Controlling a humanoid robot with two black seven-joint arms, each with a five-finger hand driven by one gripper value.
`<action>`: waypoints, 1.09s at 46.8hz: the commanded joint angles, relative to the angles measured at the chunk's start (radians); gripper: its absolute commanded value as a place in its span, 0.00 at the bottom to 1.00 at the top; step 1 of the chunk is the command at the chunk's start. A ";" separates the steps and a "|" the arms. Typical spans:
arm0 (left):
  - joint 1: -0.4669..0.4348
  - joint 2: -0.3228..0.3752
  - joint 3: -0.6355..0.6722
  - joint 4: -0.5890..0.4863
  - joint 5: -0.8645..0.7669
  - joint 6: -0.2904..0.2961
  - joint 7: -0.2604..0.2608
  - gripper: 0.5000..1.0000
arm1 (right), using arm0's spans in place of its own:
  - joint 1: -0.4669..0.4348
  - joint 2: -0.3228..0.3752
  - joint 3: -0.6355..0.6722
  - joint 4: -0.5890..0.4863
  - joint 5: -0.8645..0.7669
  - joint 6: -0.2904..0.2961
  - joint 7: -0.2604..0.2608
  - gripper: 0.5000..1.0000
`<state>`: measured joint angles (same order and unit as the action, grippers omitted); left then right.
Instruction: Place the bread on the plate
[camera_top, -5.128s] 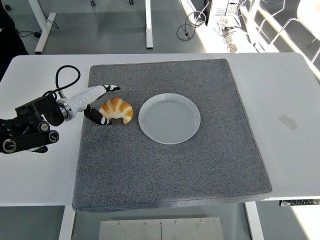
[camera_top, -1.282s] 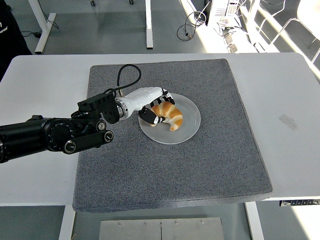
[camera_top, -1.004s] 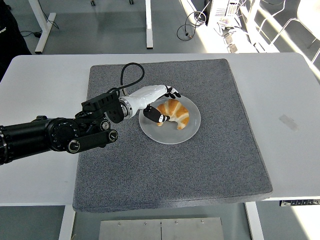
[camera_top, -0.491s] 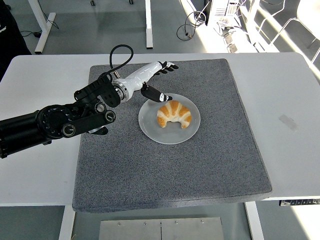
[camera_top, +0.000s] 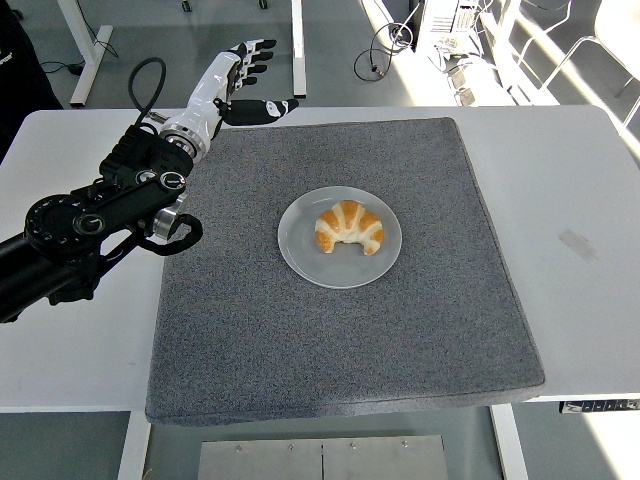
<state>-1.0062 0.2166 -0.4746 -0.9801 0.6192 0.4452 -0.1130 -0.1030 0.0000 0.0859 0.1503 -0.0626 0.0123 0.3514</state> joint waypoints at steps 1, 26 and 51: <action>0.014 0.003 -0.056 0.000 -0.059 0.000 -0.014 0.74 | 0.000 0.000 0.000 0.000 0.000 0.000 0.000 1.00; 0.143 -0.066 -0.259 0.145 -0.426 -0.020 -0.277 0.71 | 0.000 0.000 0.000 0.000 0.000 0.000 0.000 1.00; 0.152 -0.100 -0.375 0.270 -0.495 -0.204 -0.381 0.71 | 0.000 0.000 0.000 0.000 0.000 0.000 0.000 1.00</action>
<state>-0.8534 0.1166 -0.8416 -0.7130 0.1291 0.2507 -0.4904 -0.1028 0.0000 0.0859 0.1503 -0.0628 0.0123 0.3513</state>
